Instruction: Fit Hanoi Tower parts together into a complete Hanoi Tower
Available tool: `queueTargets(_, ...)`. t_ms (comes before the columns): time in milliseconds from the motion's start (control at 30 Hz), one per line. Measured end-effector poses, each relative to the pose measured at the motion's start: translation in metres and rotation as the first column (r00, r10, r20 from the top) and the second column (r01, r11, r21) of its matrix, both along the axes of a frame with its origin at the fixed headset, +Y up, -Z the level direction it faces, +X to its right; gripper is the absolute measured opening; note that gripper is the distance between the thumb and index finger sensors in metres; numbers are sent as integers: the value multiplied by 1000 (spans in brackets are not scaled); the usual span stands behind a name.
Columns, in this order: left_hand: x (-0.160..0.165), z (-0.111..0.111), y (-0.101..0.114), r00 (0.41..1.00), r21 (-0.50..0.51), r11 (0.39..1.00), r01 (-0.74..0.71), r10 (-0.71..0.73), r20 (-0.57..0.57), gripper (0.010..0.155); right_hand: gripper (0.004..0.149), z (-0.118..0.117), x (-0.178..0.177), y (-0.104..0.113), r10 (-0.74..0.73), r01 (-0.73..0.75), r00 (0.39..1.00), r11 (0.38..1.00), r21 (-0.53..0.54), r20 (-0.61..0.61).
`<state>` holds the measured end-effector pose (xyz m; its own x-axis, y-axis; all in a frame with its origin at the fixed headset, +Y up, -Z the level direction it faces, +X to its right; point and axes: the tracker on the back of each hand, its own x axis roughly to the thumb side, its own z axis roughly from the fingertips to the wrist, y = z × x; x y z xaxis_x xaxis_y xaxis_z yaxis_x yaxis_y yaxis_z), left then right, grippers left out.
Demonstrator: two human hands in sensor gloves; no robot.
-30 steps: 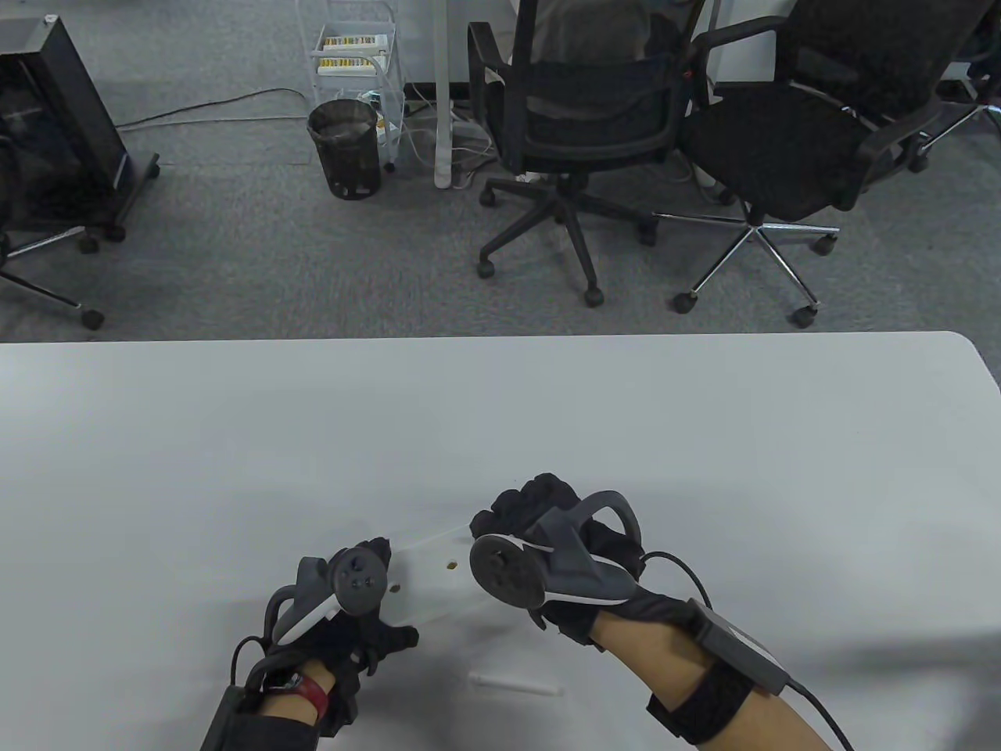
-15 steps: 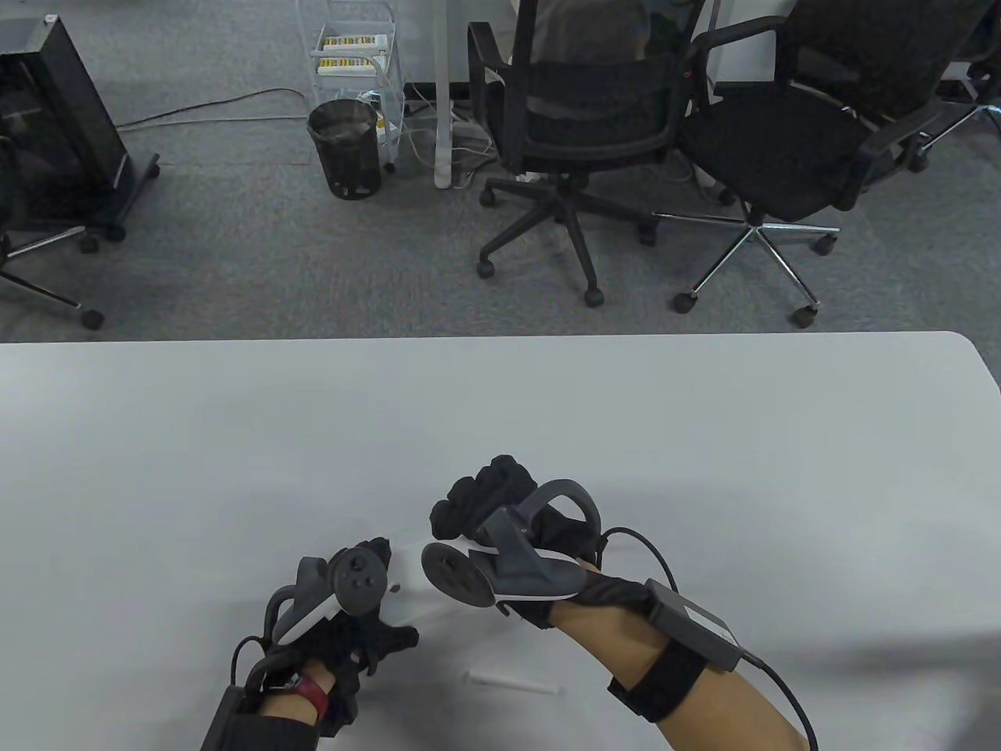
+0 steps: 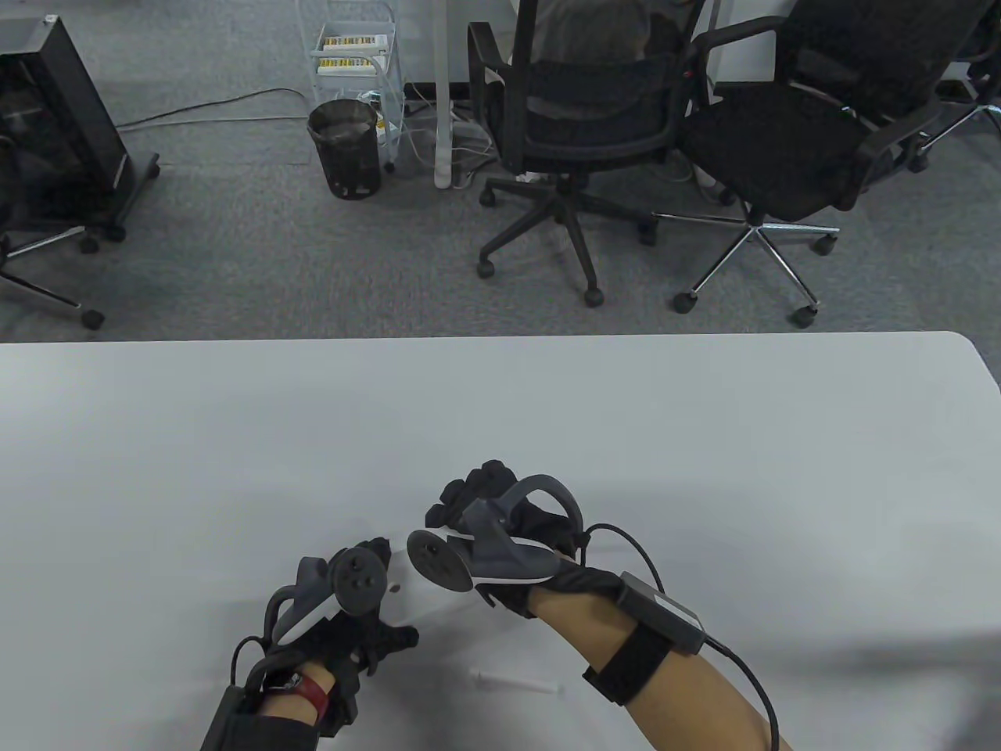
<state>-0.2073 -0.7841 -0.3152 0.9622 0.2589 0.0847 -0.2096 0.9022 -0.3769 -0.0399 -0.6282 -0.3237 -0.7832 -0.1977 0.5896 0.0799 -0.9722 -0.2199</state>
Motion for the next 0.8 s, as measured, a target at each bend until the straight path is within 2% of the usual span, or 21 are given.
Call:
queueTargets(567,0,-1,-1,1000,1,1000,1,-1,0,117,42,-16,-24,-49,81,-81,997,995,-64,-6)
queueTargets(800,0,0,0,1000,1,1000,1,-1,0,117,42,-21,-23,-62,110,-110,994,992,-63,7)
